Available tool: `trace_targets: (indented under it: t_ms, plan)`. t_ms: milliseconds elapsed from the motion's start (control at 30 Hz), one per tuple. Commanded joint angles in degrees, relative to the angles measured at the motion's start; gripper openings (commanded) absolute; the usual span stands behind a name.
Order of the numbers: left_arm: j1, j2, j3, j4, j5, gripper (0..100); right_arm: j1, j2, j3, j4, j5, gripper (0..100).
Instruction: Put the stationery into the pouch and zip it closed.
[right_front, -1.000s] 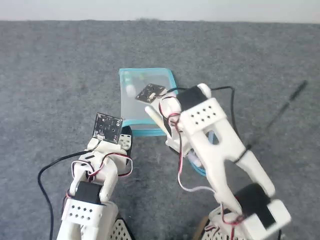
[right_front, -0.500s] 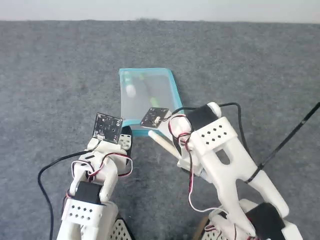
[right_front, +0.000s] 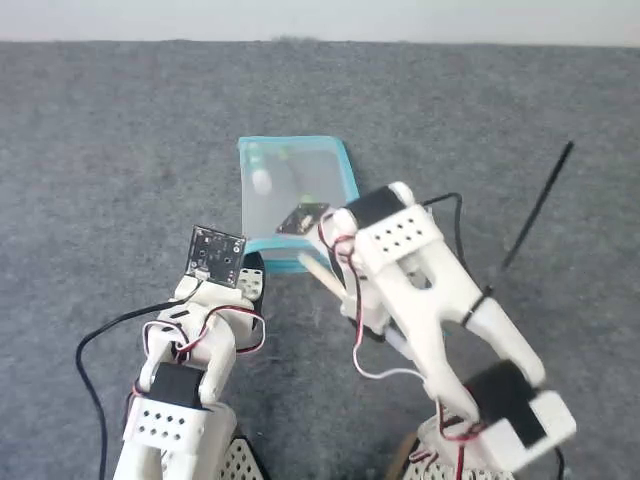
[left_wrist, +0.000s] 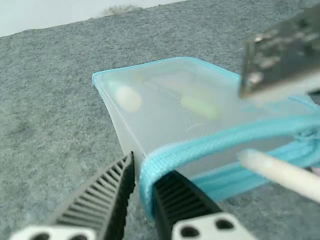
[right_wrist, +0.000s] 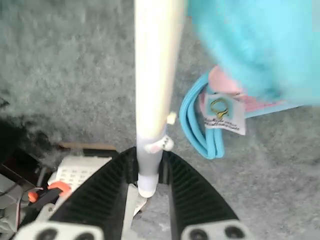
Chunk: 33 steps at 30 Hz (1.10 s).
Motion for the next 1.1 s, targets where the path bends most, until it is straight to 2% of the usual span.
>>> trace_targets:
  t_ms: [0,200,300,633,900,1067]
  plan:
    - [0.4,-0.9,-0.7,-0.4,-2.5,1,0.8,1.6,-6.5,2.4,-3.3,0.7]
    - [0.6,-0.9,-0.7,-0.4,-3.3,1,0.9,5.4,-13.7,2.4,-7.8,0.7]
    - [3.3,-0.9,0.0,-0.1,-6.0,1,1.0,6.4,-17.0,2.4,-10.7,0.7]
    - [5.8,-0.9,0.7,-0.3,-6.2,1,6.2,6.5,-27.3,1.7,-15.3,0.7]
    - [5.3,-0.9,0.7,-0.3,-6.0,1,-4.4,6.5,-30.3,-2.4,-15.1,0.9]
    - [5.3,-0.9,0.7,-0.3,-6.1,1,-5.1,5.0,-32.2,-3.6,-15.1,1.0]
